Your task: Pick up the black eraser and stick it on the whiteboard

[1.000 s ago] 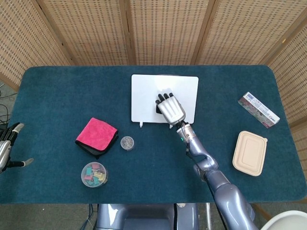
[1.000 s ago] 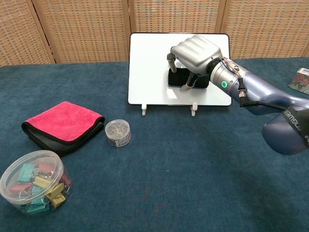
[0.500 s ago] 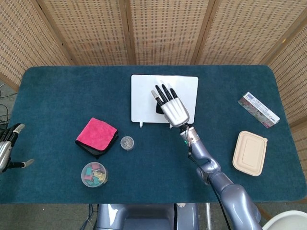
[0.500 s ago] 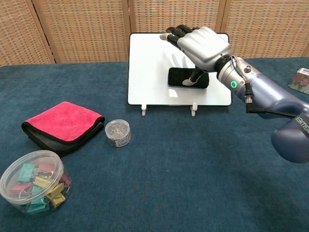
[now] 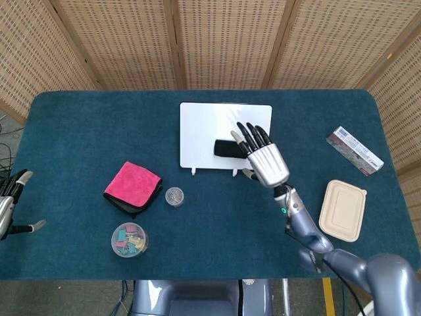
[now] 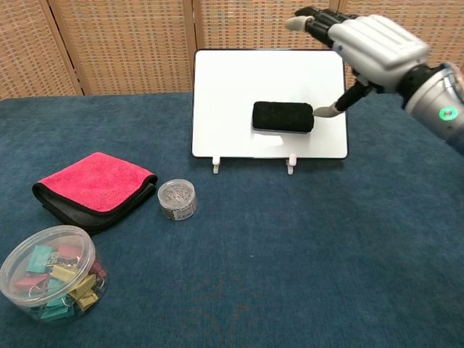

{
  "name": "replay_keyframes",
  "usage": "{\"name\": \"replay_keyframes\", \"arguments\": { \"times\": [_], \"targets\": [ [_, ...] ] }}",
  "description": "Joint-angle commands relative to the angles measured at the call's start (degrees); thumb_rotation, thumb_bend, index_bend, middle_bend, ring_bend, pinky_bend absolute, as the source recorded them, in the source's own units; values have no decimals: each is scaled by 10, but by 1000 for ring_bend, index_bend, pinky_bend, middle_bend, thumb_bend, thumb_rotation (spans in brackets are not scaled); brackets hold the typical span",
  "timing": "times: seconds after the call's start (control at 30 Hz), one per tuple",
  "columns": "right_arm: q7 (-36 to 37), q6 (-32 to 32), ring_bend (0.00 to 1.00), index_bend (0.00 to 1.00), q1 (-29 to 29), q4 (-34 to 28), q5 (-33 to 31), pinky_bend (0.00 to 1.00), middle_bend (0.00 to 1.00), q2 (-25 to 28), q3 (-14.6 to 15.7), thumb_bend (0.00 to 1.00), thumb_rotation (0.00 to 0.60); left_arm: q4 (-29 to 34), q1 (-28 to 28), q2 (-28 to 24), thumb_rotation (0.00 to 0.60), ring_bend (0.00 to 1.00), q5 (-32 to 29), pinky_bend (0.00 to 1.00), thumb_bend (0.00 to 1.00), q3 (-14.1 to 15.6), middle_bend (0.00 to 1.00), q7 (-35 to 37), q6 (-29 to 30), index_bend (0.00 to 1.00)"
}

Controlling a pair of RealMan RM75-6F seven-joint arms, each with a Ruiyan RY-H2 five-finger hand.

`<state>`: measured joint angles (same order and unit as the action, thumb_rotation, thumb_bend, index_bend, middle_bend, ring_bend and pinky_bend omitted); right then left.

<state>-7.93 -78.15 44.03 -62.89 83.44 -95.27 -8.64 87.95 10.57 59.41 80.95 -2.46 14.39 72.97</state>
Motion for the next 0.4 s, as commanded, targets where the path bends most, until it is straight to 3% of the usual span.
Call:
{"name": "replay_keyframes", "arguments": {
  "times": [0.03, 0.23, 0.4],
  "targets": [
    [-13, -56, 0, 0, -147, -274, -28, 37, 0, 207, 58, 0, 600, -6, -7, 5, 600, 0, 7, 0, 0, -1, 0, -3, 19, 0],
    [73, -113, 0, 0, -236, -279, -7, 21, 0, 241, 103, 0, 600, -15, -17, 12, 600, 0, 31, 0, 0, 0, 0, 7, 55, 0],
    [132, -134, 0, 0, -280, -229, 0, 9, 0, 235, 111, 0, 600, -26, -22, 18, 600, 0, 57, 0, 0, 7, 0, 16, 76, 0]
  ]
}}
